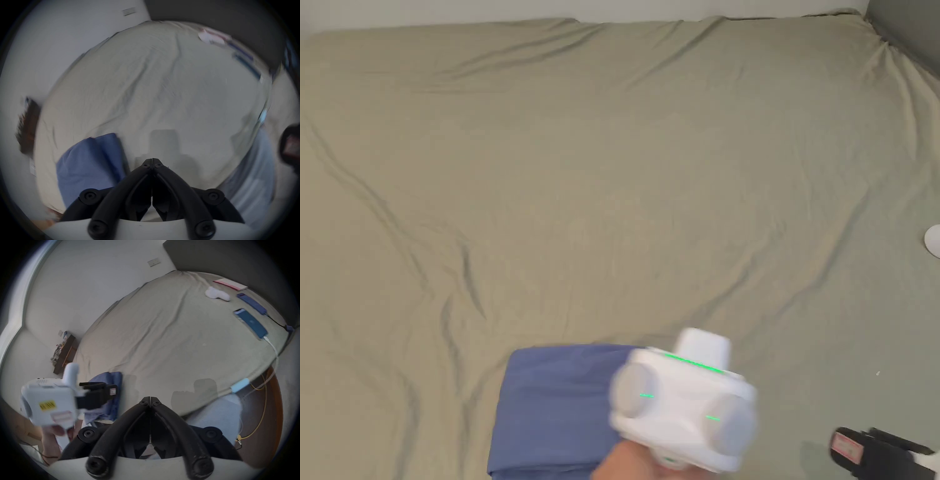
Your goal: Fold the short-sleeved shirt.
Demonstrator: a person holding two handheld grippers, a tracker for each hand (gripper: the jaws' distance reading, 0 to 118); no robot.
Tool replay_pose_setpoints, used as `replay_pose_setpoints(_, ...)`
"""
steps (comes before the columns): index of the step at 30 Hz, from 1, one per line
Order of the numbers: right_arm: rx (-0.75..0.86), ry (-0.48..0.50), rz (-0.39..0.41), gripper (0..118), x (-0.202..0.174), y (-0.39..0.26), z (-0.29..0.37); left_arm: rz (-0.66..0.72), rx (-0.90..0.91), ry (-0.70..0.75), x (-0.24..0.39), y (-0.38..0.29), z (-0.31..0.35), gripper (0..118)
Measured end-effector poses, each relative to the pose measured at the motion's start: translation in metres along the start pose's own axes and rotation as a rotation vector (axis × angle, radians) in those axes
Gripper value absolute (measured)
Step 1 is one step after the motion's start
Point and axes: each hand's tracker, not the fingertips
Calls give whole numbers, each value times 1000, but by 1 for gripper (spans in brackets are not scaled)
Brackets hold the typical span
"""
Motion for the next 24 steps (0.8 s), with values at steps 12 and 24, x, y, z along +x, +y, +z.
replay_pose_setpoints(12,-362,614,-108,0,-102,11,-185,498,49,-118,-285,-63,66,0)
replay_pose_setpoints(24,-457,555,-239,0,-60,-7,-225,497,-54,-633,-304,-56,12,115)
